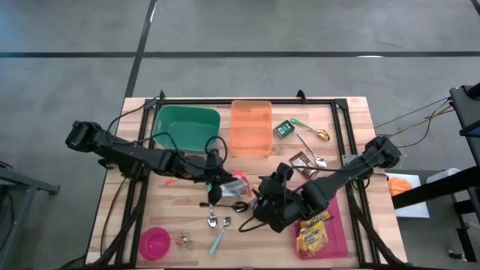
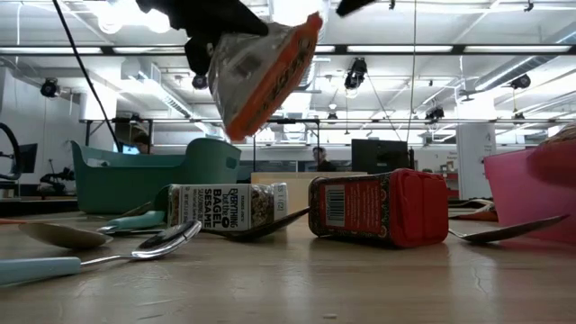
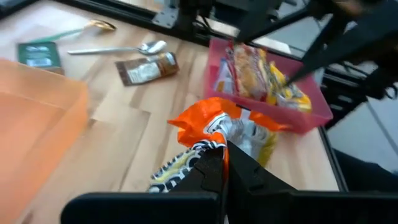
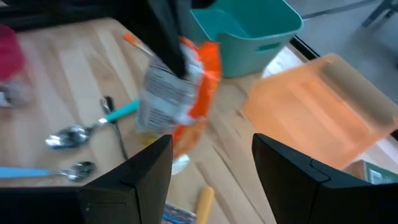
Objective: Pick & Place Food Item
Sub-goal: Put the orange noodle pack into the pink bin
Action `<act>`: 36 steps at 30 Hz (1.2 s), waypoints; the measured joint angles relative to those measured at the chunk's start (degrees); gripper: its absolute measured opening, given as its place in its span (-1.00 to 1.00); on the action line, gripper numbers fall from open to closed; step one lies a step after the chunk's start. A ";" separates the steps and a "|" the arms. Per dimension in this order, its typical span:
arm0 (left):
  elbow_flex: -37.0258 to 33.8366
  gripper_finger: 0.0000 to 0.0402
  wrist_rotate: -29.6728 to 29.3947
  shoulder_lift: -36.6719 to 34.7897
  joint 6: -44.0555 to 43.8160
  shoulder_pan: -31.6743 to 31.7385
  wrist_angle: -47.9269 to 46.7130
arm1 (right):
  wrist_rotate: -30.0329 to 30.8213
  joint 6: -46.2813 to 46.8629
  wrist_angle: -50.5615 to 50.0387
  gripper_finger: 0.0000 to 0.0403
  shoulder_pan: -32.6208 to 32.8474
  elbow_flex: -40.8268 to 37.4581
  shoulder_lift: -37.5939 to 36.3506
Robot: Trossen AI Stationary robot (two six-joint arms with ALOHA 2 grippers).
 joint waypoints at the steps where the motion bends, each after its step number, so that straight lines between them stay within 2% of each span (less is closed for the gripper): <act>1: 0.00 -1.00 -0.15 0.00 0.40 0.01 0.71 | -0.10 -0.25 -0.01 0.09 0.00 0.48 0.01; 7: 0.00 -1.00 -0.16 -0.02 2.43 0.04 4.20 | -3.23 -2.38 2.14 0.09 -1.11 1.38 0.35; 22: 0.00 -1.00 2.83 -0.04 4.55 0.04 6.98 | -4.21 -4.93 4.66 0.09 -4.89 1.38 0.56; 36: 0.00 -1.00 2.86 -0.04 4.55 -0.07 9.17 | -5.38 -7.93 8.74 0.09 -4.94 0.52 0.58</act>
